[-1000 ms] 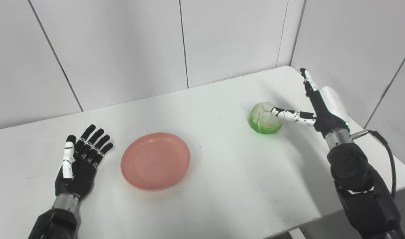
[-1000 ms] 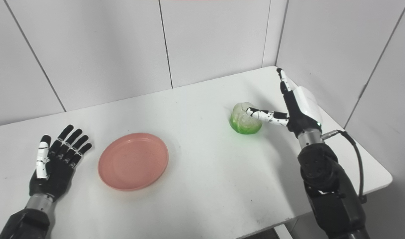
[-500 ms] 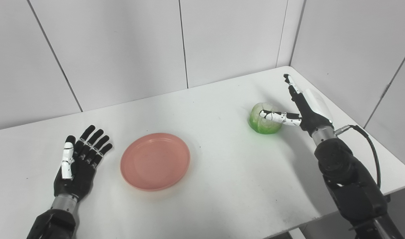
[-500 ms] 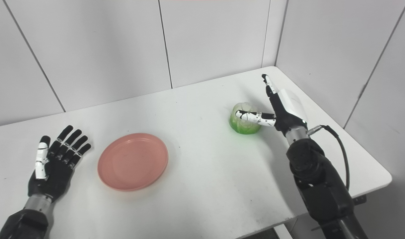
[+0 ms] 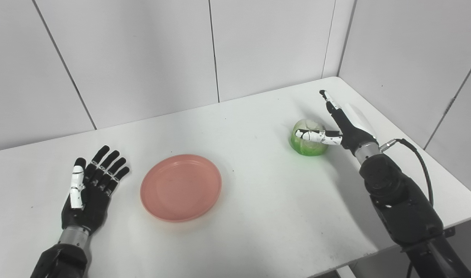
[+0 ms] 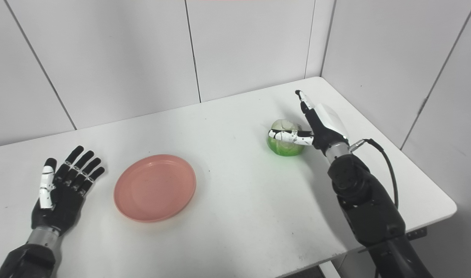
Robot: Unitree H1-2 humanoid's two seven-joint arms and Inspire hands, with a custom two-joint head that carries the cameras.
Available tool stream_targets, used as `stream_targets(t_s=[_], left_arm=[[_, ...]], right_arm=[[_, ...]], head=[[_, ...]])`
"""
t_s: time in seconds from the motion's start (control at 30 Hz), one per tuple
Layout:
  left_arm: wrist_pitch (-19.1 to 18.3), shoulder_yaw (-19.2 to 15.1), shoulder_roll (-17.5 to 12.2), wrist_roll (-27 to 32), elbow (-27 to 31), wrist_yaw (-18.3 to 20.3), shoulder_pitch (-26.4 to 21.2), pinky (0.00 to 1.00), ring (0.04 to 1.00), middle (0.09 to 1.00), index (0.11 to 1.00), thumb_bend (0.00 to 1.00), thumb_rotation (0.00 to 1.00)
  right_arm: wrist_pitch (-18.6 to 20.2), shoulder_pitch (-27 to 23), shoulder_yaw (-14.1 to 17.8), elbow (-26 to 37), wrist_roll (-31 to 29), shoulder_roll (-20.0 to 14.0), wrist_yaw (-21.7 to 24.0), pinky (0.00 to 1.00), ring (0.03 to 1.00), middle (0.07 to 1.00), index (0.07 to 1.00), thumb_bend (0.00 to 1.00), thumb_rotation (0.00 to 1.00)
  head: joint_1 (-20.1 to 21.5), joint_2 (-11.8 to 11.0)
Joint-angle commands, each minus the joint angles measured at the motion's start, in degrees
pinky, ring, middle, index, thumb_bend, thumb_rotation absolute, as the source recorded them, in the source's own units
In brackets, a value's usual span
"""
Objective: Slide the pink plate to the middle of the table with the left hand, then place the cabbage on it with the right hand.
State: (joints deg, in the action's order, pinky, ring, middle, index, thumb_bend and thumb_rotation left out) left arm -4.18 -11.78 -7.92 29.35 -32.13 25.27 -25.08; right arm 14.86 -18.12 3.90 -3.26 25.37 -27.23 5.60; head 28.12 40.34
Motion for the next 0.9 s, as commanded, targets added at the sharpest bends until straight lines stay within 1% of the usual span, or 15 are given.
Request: stream_targets(t_s=[0.0, 0.13, 0.3, 0.4, 0.53, 0.6, 0.77, 0.87], left_arm=[[-2.2, -0.1, -0.7, -0.9, -1.4, -1.0, 3.9, 0.8, 0.816, 0.832, 0.821, 0.6, 0.84], [-2.5, 0.0, -0.6, -1.0, -0.4, -1.4, 4.2, 0.8, 0.819, 0.836, 0.824, 0.6, 0.84], [-2.9, 0.1, -0.6, -0.9, 0.6, -1.5, 4.5, 0.79, 0.817, 0.834, 0.823, 0.6, 0.84], [-3.1, 0.1, -0.6, -0.7, 1.1, -1.5, 4.6, 0.8, 0.826, 0.84, 0.831, 0.59, 0.86], [-3.3, 0.3, -0.7, -0.9, 1.6, -1.6, 4.7, 0.8, 0.823, 0.838, 0.831, 0.59, 0.86], [-3.5, 0.3, -0.8, -0.8, 1.8, -1.6, 4.8, 0.81, 0.826, 0.84, 0.832, 0.59, 0.86], [-3.3, 0.4, -0.9, -0.9, 1.8, -1.6, 4.9, 0.81, 0.824, 0.838, 0.828, 0.59, 0.86], [-3.4, 0.4, -1.0, -0.7, 1.9, -1.4, 4.9, 0.81, 0.829, 0.843, 0.833, 0.6, 0.86]], right_arm=[[-0.2, -3.0, 0.2, -0.2, -0.5, -1.8, -0.3, 0.9, 0.977, 1.0, 1.0, 1.0, 0.61], [0.3, -3.9, -0.4, -2.4, -0.5, -2.2, -0.1, 0.88, 0.972, 1.0, 1.0, 1.0, 0.62], [0.7, -4.9, -0.5, -5.0, -0.9, -2.6, 0.1, 0.89, 0.978, 1.0, 1.0, 1.0, 0.58], [1.2, -5.2, -0.7, -5.6, -0.7, -2.9, 0.3, 0.88, 0.972, 1.0, 1.0, 1.0, 0.58], [1.5, -5.1, -1.3, -6.0, -0.9, -3.4, 1.0, 0.89, 0.981, 1.0, 1.0, 1.0, 0.58], [1.1, -5.2, -1.5, -6.5, -1.3, -3.2, 1.1, 0.91, 0.987, 1.0, 1.0, 1.0, 0.58], [0.4, -6.0, -2.2, -8.6, -2.5, -2.5, 0.9, 0.88, 0.974, 0.998, 1.0, 1.0, 0.56], [0.6, -6.6, -3.2, -9.3, -2.7, -2.5, 1.2, 0.88, 0.972, 0.996, 1.0, 1.0, 0.57]], head=[[-0.1, 0.1], [-0.2, 0.3], [-0.2, 0.4], [-0.1, 0.8], [-0.1, 1.0], [-0.1, 1.1], [-0.2, 1.4], [-0.2, 1.6]])
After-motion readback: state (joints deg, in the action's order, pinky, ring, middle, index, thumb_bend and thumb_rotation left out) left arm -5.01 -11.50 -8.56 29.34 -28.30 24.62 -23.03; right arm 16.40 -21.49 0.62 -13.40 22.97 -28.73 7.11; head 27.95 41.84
